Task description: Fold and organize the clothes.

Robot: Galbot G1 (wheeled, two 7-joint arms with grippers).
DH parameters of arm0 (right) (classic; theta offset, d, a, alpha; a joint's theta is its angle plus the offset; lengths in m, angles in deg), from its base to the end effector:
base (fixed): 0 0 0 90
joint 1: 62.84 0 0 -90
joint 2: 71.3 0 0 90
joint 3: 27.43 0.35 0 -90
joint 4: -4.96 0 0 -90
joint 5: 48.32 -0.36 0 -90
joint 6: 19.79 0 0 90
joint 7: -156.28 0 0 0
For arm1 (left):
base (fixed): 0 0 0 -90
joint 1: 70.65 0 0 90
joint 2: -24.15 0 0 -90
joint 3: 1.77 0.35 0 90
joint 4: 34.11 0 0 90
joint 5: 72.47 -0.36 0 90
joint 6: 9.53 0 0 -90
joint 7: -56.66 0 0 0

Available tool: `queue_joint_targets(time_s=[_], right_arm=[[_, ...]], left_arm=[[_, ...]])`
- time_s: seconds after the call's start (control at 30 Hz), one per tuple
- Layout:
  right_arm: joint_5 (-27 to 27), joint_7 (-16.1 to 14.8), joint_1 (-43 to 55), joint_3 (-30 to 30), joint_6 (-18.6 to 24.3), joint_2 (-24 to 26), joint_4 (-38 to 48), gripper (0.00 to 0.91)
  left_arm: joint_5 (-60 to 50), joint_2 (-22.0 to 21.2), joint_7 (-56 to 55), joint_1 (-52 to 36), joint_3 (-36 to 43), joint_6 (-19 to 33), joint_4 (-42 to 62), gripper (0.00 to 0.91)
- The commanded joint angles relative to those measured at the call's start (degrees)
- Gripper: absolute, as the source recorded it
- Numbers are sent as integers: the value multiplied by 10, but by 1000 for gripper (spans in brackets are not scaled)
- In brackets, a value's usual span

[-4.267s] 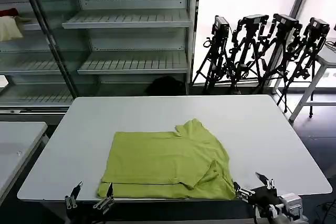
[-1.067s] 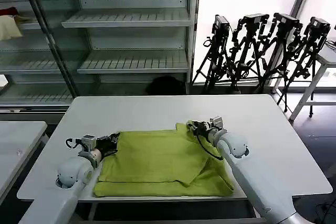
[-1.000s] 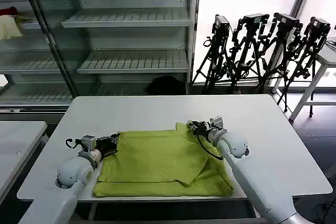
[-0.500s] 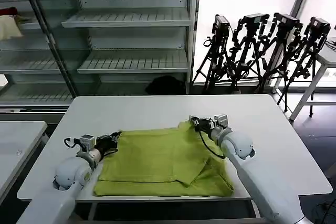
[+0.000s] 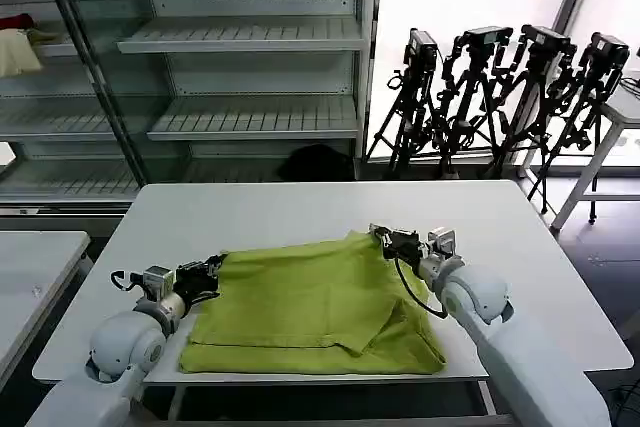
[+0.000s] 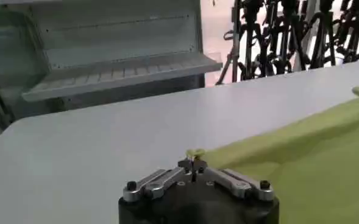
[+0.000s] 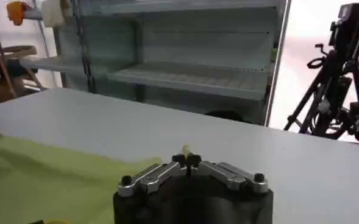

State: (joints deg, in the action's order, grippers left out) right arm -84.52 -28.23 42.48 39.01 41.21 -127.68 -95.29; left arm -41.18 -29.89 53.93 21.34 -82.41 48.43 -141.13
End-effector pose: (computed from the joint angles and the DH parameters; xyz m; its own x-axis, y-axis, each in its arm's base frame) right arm 0.3968 -0.0404 -0.2195 -0.8189 -0.4710 0.3281 -0.4957 0.8684 0.0094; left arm 0.3314 0.0983 -0.2425 -0.8844 0.1897 0.4265 0.2497 0.9642 0.0890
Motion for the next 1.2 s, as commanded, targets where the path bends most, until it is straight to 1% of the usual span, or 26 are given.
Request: queue_joint_targets(time_s=[0.03,0.3,0.33,0.5,0.87,1.2], right_arm=[[-7,0,-78,36,6,37,-77,0],[-11,-4,-170,63,12,71,-144,0],[-11,-4,-177,67,13,72,-150,0],[-12,-2,-200,75,10,74,-171,0],[-8,-5,-250,102,14,96,-194,0],[1,-9,-277,111,26,98,-200,0]], left_arm=[[-17,11,-13,84,-21,6,-108,10],[-41,13,-10,136,-31,27,-142,10],[-46,13,-10,141,-32,27,-143,0],[-78,10,-7,168,-31,30,-154,10],[-123,2,-9,215,-46,29,-161,10],[-123,-5,-20,233,-56,24,-174,10]])
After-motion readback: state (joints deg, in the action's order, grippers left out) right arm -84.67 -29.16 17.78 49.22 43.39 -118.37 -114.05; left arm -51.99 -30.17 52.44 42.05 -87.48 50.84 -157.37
